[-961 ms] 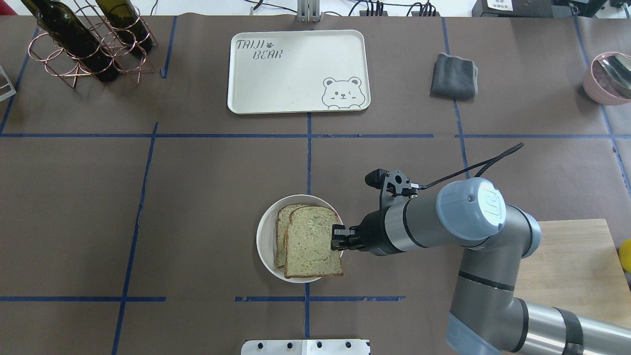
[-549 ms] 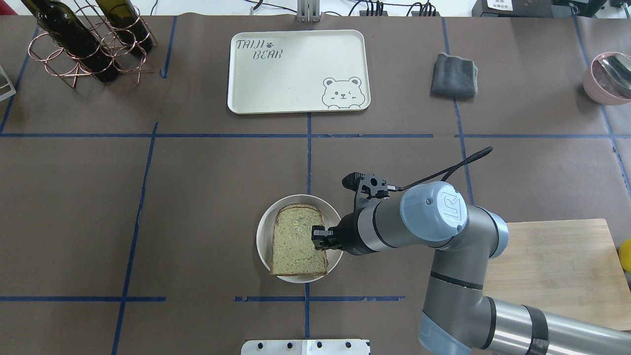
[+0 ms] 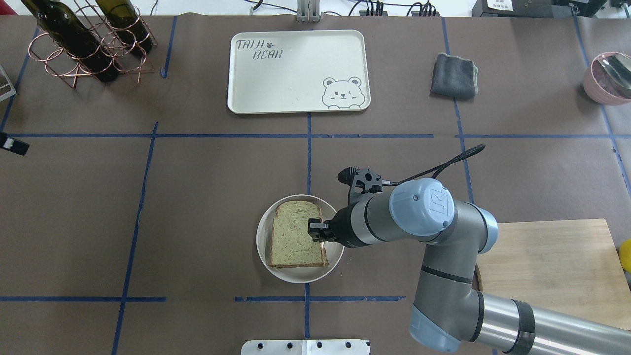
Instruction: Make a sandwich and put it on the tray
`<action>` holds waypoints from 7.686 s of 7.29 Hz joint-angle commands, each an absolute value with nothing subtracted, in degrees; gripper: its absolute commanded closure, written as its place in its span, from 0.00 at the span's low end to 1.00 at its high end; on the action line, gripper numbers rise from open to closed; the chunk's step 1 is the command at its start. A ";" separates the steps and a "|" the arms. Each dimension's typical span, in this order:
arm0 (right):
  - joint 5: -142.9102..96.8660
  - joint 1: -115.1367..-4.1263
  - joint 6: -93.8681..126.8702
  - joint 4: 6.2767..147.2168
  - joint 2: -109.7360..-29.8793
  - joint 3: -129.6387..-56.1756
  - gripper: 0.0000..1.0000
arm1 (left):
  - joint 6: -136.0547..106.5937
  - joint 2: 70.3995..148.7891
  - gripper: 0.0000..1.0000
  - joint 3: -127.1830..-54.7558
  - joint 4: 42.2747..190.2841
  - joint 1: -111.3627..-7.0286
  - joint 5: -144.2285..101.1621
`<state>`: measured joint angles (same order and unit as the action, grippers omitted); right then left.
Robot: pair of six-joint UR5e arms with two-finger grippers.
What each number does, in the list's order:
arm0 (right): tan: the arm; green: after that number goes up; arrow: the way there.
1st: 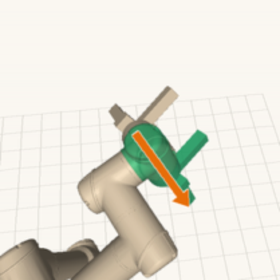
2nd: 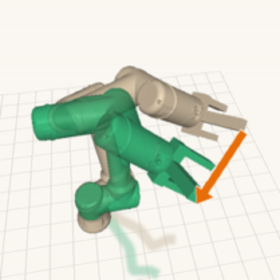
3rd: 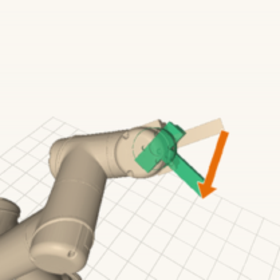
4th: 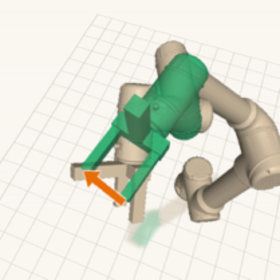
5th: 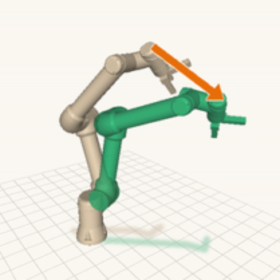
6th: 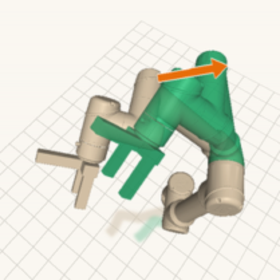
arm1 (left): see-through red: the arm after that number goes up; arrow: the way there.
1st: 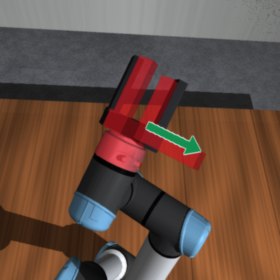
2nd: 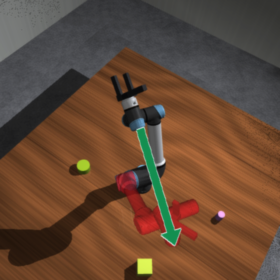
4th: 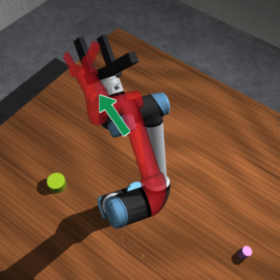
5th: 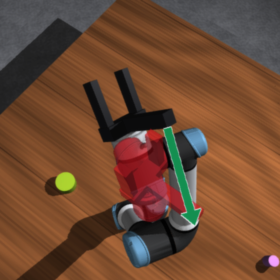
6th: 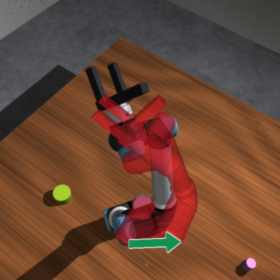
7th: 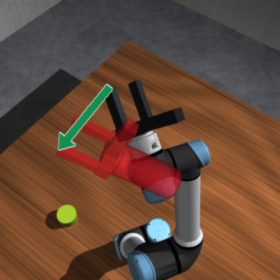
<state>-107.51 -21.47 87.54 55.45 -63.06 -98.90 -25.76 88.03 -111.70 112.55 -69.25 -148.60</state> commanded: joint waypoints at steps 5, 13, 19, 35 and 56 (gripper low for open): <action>-109.76 -23.46 87.89 55.55 -64.15 -102.37 0.00 | -69.52 99.81 0.00 -112.68 118.21 -44.61 -126.97; -116.37 -37.34 85.96 54.58 -84.89 -110.04 0.00 | -84.20 112.50 0.39 -101.78 118.04 -26.02 -113.99; -120.23 -39.73 82.97 54.58 -85.96 -109.86 0.00 | -83.94 114.08 0.54 -99.32 118.21 -22.59 -113.99; -119.62 -39.73 82.97 54.49 -90.96 -115.48 0.00 | -95.93 114.78 1.00 -98.71 128.23 -31.43 -118.21; -119.88 -39.73 82.97 54.58 -91.14 -116.46 0.00 | -95.80 150.56 0.60 -33.22 151.00 -46.85 -115.84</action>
<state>-119.85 -39.69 82.97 54.58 -91.21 -116.53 -95.87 150.55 -33.23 150.92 -46.93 -116.01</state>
